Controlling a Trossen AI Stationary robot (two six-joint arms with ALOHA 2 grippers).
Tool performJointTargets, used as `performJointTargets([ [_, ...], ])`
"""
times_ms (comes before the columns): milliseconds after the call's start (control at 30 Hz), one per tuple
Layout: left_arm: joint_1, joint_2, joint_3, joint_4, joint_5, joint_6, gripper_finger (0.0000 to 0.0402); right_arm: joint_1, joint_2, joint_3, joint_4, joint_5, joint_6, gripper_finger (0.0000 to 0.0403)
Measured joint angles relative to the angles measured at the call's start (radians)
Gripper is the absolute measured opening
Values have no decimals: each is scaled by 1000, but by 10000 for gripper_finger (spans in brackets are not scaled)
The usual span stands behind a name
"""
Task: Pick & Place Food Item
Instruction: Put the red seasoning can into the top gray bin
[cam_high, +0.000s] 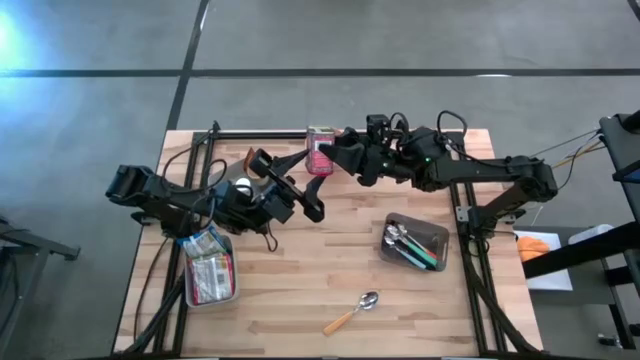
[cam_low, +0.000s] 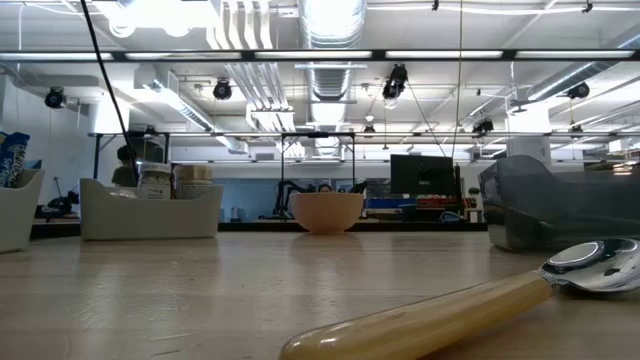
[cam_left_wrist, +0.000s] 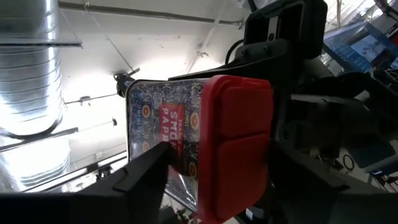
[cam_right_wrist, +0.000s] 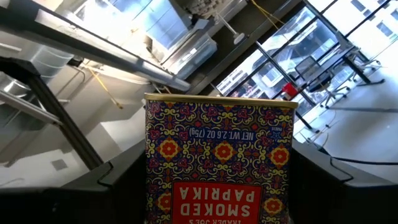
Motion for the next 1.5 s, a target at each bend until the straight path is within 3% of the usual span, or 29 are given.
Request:
performJointTargets([
  [267,-4,0,0,-4,1,8,174,0,-1,0,-1,-20,-8,275],
  [500,-29,0,-1,-6,-36,6,161,-8,-1,0,-13,-104,20,275],
  [700,-100,-7,-4,-51,-208,-96,160,-35,-37,1,-211,-182,-92,275],
  [867,-135,-81,-6,-302,-397,-416,161,-39,-51,1,-299,-224,-325,275],
  [1000,-125,-177,-6,-661,-387,-877,161,-38,-57,0,-332,-203,-415,275],
  [1100,-107,-236,-1,-841,-353,-1098,161,-37,-58,0,-345,-195,-457,275],
  [1500,-65,-395,8,-1195,-176,-1395,162,-26,-61,-4,-665,-204,-715,275],
])
